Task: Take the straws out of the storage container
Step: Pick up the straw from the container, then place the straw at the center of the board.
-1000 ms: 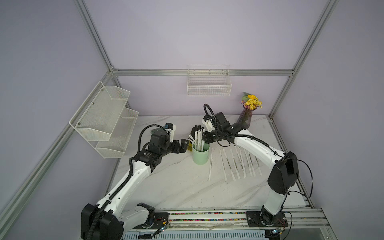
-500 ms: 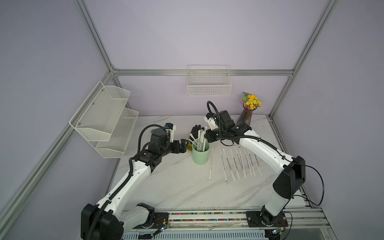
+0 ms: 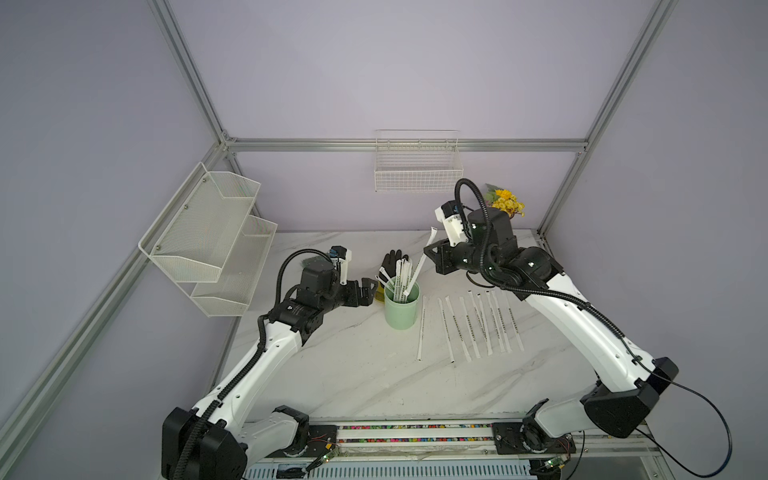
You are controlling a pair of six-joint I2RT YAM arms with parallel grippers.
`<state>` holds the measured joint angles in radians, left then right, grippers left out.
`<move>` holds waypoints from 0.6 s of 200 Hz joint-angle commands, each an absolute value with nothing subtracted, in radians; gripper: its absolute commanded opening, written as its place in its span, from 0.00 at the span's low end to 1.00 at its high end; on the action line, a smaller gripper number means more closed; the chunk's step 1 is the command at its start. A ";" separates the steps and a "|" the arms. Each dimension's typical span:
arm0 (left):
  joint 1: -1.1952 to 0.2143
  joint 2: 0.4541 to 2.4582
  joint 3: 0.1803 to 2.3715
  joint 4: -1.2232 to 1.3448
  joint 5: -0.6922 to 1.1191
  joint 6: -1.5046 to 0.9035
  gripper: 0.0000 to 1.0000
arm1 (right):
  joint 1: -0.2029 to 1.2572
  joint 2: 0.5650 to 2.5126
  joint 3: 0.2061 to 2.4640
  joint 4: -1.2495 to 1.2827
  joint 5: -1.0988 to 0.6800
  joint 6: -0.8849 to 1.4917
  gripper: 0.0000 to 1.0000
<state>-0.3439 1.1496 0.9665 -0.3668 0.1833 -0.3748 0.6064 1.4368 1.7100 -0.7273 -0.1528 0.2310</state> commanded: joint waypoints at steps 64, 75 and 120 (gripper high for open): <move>-0.347 1.124 0.947 -0.339 0.195 -0.373 1.00 | 0.506 1.530 1.807 -1.088 -0.176 0.257 0.07; -0.347 1.127 0.947 -0.339 0.196 -0.373 1.00 | 0.491 1.555 1.787 -1.108 -0.187 0.252 0.07; -0.346 1.132 0.950 -0.337 0.200 -0.371 1.00 | 0.428 1.662 1.733 -1.154 -0.216 0.253 0.07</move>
<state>-0.3439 1.1496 0.9665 -0.3668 0.1871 -0.3744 0.4541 1.6306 1.7504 -1.0782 -0.1967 0.2535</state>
